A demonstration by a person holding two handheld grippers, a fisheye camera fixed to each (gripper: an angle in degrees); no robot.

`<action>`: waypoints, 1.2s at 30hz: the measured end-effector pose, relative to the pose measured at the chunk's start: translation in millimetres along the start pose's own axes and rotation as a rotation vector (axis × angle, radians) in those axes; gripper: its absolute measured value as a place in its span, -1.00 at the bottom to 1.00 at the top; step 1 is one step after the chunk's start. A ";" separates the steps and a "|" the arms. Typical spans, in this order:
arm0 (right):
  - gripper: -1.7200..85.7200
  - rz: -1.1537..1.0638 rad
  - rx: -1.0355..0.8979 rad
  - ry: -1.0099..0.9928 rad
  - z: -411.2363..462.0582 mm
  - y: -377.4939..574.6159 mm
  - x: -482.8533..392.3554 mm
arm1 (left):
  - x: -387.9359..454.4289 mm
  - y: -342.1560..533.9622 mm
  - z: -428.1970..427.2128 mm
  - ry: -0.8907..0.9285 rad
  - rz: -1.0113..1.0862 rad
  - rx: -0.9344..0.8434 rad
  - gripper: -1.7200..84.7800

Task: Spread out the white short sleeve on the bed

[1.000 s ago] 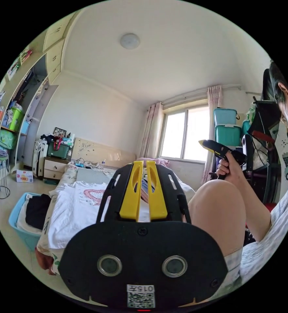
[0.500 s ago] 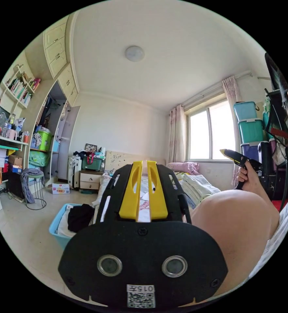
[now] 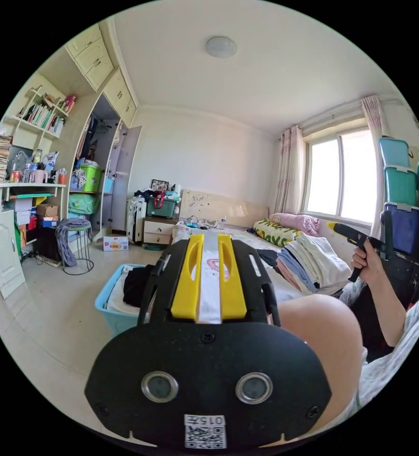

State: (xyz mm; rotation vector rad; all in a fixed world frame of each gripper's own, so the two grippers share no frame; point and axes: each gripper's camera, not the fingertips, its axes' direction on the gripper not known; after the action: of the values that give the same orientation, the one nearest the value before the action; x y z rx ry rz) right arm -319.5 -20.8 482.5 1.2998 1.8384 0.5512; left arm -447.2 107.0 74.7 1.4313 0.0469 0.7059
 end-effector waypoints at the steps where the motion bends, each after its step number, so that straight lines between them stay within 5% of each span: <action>1: -0.97 -0.011 -0.032 0.000 28.3 0.0 -2.3 | -13.6 0.3 14.5 -0.011 -0.021 -0.026 -0.82; 12: -0.97 -0.142 -0.313 -0.066 373.7 -24.4 -59.9 | -216.1 3.5 232.5 0.134 -0.429 -0.199 -0.80; 17: -0.92 -0.214 -0.489 -0.259 665.2 -78.4 -109.5 | -316.1 43.2 419.3 0.106 -1.099 -0.162 -0.78; 20: -0.86 -0.215 -0.596 -0.341 834.0 -108.1 -151.6 | -351.8 72.7 512.2 0.064 -1.268 -0.225 -0.73; 25: -0.79 -0.215 -0.753 -0.404 1096.2 -101.1 -225.8 | -396.0 108.5 613.3 0.140 -1.291 -0.261 -0.72; 29: -0.69 -0.386 -0.903 -0.237 1281.2 -42.5 -307.7 | -406.3 115.2 648.4 0.254 -1.255 -0.327 -0.83; 36: -0.66 -0.482 -1.135 -0.105 1432.4 48.9 -398.1 | -400.6 102.7 659.4 0.205 -1.202 -0.298 -0.96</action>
State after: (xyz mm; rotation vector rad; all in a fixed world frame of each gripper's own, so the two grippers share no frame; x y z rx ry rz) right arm 923.0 -504.6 -176.9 0.1165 1.2829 1.0047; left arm -522.3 -665.6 132.3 0.8064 0.8505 -0.1525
